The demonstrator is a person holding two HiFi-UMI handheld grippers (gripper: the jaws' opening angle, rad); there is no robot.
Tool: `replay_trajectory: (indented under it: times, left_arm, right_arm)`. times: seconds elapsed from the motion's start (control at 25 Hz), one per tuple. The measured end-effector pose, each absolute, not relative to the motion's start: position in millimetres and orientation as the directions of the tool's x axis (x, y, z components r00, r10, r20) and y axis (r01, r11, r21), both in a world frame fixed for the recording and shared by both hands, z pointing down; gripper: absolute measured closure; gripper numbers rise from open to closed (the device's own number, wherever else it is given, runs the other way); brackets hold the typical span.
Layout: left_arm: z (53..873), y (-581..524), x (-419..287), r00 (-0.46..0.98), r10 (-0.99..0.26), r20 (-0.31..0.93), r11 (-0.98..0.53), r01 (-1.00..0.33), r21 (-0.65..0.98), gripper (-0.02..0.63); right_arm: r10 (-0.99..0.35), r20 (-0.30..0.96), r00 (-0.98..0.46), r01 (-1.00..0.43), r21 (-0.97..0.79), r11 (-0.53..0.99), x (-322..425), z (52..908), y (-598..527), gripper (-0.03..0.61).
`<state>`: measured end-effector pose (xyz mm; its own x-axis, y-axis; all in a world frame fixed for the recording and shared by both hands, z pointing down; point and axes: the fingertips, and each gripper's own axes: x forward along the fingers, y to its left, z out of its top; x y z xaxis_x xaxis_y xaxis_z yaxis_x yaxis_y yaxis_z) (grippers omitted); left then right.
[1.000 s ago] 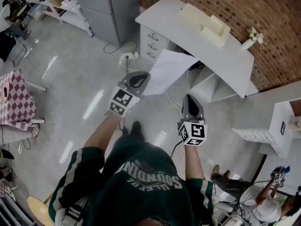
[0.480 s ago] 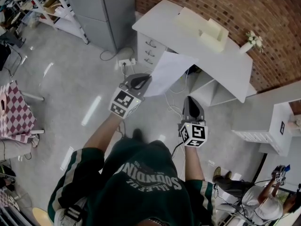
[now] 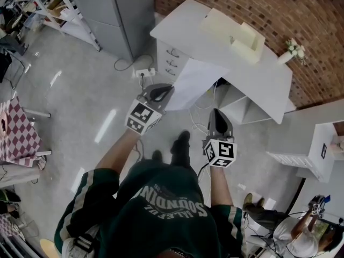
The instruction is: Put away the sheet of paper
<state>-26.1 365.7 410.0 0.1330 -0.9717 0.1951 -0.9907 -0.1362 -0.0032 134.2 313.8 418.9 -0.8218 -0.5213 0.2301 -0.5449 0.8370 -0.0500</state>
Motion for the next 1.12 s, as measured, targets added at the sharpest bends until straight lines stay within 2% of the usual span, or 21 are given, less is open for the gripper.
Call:
replay_trajectory:
  times: [0.56, 1.12]
  left_arm:
    - [404, 255, -47, 0.090, -0.974, 0.207, -0.092, -0.996, 0.002, 0.603]
    - [409, 187, -54, 0.024, -0.976, 0.218, -0.025, -1.000, 0.001, 0.603]
  right_arm:
    - [-0.482, 0.213, -0.850, -0.505, -0.068, 0.860, 103, 406, 183, 0.577]
    - [-0.420, 0.222, -0.880, -0.446, -0.079, 0.892, 100, 415, 111, 0.578]
